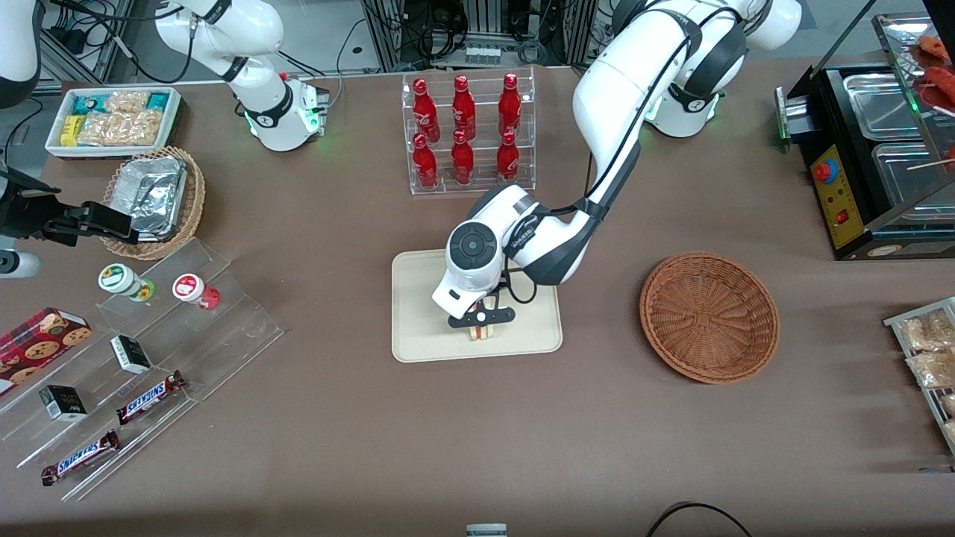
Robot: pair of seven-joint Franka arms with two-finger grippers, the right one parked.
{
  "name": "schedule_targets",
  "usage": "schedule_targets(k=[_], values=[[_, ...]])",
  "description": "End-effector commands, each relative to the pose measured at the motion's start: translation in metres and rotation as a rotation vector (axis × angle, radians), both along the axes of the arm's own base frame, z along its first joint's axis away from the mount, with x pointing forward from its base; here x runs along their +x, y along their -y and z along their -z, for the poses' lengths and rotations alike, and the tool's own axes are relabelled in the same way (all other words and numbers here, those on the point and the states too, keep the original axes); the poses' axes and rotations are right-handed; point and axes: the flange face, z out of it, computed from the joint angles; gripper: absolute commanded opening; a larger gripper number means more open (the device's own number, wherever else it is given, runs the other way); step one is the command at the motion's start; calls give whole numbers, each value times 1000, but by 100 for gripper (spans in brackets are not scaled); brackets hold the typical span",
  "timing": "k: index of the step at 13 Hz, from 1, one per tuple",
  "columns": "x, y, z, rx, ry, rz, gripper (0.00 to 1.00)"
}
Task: Place sandwich from basket to tray
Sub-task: 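Lower the sandwich onto the tray and open the left gripper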
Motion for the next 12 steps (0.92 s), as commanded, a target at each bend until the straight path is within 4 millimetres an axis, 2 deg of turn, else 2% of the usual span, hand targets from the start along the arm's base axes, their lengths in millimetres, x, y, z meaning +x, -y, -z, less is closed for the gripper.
schedule_targets(k=[1, 2, 3, 4, 5, 8, 10, 12], values=[[3, 5, 2, 13, -1, -40, 0], [3, 5, 4, 16, 0, -41, 0], [-4, 12, 2, 15, 3, -28, 23], [-6, 14, 3, 17, 6, -22, 76], [-8, 16, 3, 18, 7, -15, 100], [-5, 13, -12, 14, 14, -16, 100], [-3, 13, -30, 1, 28, -14, 100], [7, 3, -56, -12, 35, -12, 100]])
